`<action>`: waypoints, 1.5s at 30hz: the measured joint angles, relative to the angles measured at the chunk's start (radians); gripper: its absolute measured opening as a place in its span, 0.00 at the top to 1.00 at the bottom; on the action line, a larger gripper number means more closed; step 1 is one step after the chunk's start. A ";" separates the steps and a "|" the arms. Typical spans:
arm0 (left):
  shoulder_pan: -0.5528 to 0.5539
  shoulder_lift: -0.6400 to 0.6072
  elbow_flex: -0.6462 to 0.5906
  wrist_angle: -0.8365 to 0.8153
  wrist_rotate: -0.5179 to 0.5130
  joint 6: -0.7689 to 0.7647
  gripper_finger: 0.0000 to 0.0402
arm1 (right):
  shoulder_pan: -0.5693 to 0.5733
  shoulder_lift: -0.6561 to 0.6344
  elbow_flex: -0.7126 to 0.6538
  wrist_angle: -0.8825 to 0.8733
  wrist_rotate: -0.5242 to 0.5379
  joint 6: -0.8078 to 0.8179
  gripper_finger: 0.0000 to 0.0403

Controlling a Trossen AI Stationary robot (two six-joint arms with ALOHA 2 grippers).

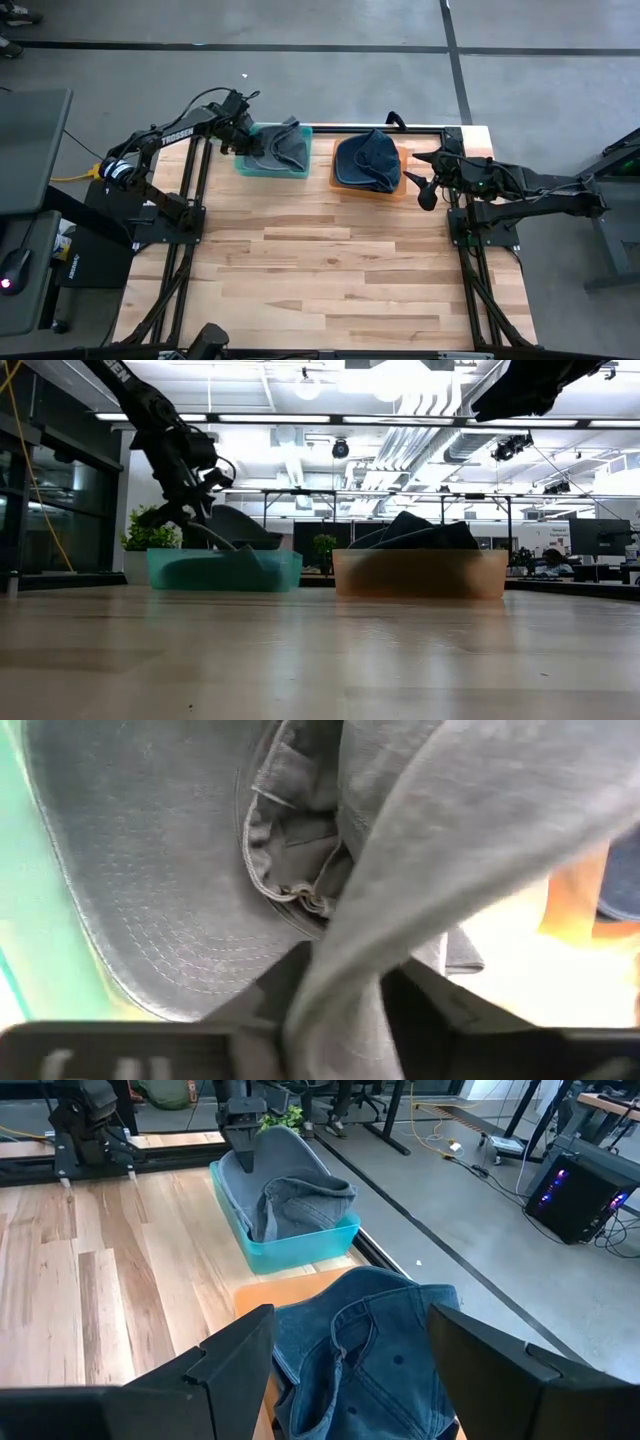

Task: Pick & Place hat
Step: Put the gray cap into the green bin, then return to Home Position

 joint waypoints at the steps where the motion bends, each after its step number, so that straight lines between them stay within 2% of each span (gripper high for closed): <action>1: -0.007 0.000 0.000 0.001 -0.008 0.000 0.69 | 0.000 0.000 0.000 0.000 0.000 0.000 0.36; 6: -0.016 0.000 0.000 0.025 -0.013 -0.032 0.47 | 0.000 0.000 0.000 0.000 0.000 -0.008 0.36; 11: -0.014 0.000 0.000 0.019 -0.027 -0.095 0.35 | 0.000 0.000 0.000 -0.002 0.000 -0.010 0.36; 15: -0.015 0.000 0.000 0.023 -0.090 -0.110 0.33 | 0.000 0.000 0.000 -0.011 0.000 -0.008 0.36; 24: -0.023 -0.068 0.000 0.019 -0.393 -0.107 0.33 | 0.000 0.000 0.000 -0.037 0.008 0.011 0.36; 29: -0.074 -0.118 0.000 0.055 -0.462 -0.058 0.33 | 0.000 0.000 0.000 -0.037 0.025 0.031 0.36; 31: -0.112 -0.141 0.000 0.074 -0.516 -0.022 0.33 | 0.000 0.000 0.000 -0.037 0.026 0.040 0.36; 37: -0.287 -0.156 0.000 0.138 -0.763 0.069 0.33 | 0.000 0.000 0.000 -0.038 -0.016 0.051 0.36; 41: -0.393 -0.156 0.000 0.227 -0.759 0.174 0.33 | 0.000 0.001 0.000 -0.038 -0.036 0.023 0.36; 45: -0.520 -0.156 0.000 0.323 -0.773 0.210 0.33 | 0.000 0.008 -0.015 -0.019 -0.036 -0.003 0.36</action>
